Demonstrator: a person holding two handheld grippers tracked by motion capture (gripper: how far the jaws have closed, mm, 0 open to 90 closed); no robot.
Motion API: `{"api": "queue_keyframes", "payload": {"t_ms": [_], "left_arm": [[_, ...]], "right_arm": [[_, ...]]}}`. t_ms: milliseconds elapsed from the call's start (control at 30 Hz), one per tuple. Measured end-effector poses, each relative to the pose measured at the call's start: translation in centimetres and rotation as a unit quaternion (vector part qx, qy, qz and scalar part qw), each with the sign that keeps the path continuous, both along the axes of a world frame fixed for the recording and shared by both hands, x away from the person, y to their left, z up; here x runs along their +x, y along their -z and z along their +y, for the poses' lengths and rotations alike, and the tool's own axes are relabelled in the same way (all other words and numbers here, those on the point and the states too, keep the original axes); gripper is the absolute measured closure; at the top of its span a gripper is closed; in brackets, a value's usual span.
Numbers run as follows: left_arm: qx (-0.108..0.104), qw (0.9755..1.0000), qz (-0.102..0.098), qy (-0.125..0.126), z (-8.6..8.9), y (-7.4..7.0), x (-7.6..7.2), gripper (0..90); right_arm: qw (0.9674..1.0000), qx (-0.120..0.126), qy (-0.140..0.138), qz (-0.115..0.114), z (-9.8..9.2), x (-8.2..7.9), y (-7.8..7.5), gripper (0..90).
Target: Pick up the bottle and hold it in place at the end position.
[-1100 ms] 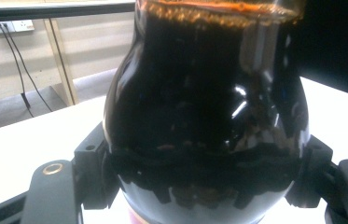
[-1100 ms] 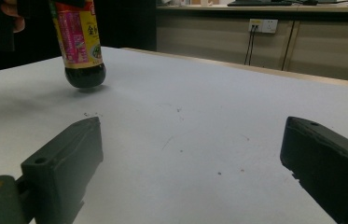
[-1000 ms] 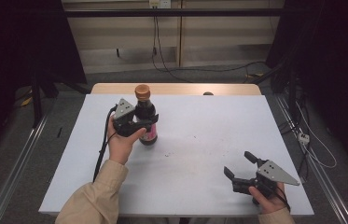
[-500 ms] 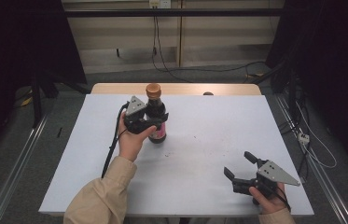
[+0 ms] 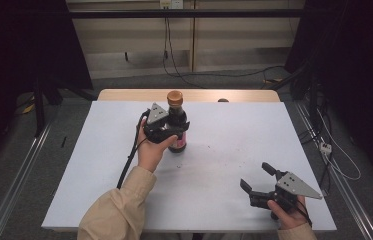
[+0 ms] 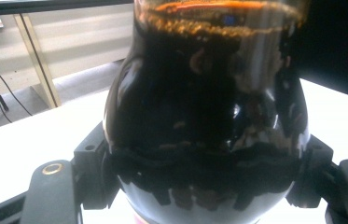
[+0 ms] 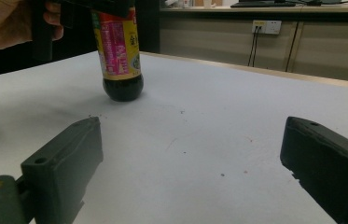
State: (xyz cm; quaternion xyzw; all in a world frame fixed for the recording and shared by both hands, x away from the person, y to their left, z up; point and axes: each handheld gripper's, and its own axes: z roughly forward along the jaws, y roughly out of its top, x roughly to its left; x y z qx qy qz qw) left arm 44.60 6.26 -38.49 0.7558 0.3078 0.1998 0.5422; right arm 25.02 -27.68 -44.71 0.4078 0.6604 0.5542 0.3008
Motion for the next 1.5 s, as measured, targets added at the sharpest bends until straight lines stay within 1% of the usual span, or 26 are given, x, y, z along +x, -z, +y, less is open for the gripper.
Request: {"api": "queue_keyframes", "payload": {"t_ms": [133,367,433,467,533,667,733,767,800,1000,1133,1200,1300,1433,1500], "left_arm": [[0.0,1.0,0.001,0.002,-0.6,0.3,0.0,26.6],[0.003,1.0,-0.003,0.006,-1.2,0.0,0.1,26.5],[0.001,1.0,-0.003,0.006,-1.4,0.0,0.1,26.5],[0.001,0.9999,-0.007,0.009,-1.6,-0.2,0.1,26.4],[0.003,0.9999,-0.008,0.011,-1.7,-0.3,0.1,26.3],[-0.001,0.9999,-0.008,0.014,-2.2,-0.2,0.1,26.0],[0.004,0.9999,-0.007,0.013,-2.4,0.0,0.1,25.7],[0.007,0.9998,-0.013,0.014,-2.5,0.0,0.0,25.7],[0.01,0.9997,-0.015,0.014,-2.5,0.0,0.0,25.6],[0.014,0.9996,-0.016,0.018,-2.6,0.0,-0.1,25.6],[0.01,0.9996,-0.019,0.021,-2.6,0.1,-0.2,25.6],[0.012,0.9992,-0.023,0.029,-2.7,0.3,-0.3,25.7],[0.01,0.9993,-0.021,0.029,-2.8,0.3,-0.4,25.8],[0.001,0.9992,-0.022,0.032,-2.7,0.6,-0.4,25.8],[-0.004,0.9992,-0.019,0.035,-2.7,0.6,-0.4,25.9]], "right_arm": [[1.0,0.001,-0.002,-0.001,0.0,0.0,0.0,5.1],[1.0,0.001,-0.002,-0.001,0.0,0.0,0.0,5.0],[1.0,0.0,-0.002,-0.001,0.0,0.0,0.0,5.0],[1.0,0.001,-0.002,-0.001,0.0,0.0,0.0,5.0],[1.0,0.001,-0.001,-0.002,0.0,0.0,0.0,5.0],[1.0,0.002,-0.002,-0.001,0.0,0.0,0.0,5.0],[1.0,0.002,-0.002,-0.002,-0.1,0.0,0.0,5.0],[1.0,0.002,-0.002,-0.002,-0.1,0.0,0.0,5.0],[1.0,0.003,-0.003,-0.001,-0.1,0.0,0.0,5.0],[1.0,0.0,-0.003,-0.001,0.0,0.0,0.0,5.0],[1.0,0.0,-0.002,0.0,0.0,0.0,0.0,5.0],[1.0,0.0,-0.003,0.0,0.0,0.0,0.0,5.0],[1.0,0.0,-0.004,0.0,0.1,0.0,0.0,5.0],[1.0,-0.002,-0.003,0.0,0.1,0.0,0.0,5.0],[1.0,-0.001,-0.003,0.0,0.1,0.1,0.0,5.0]]}}
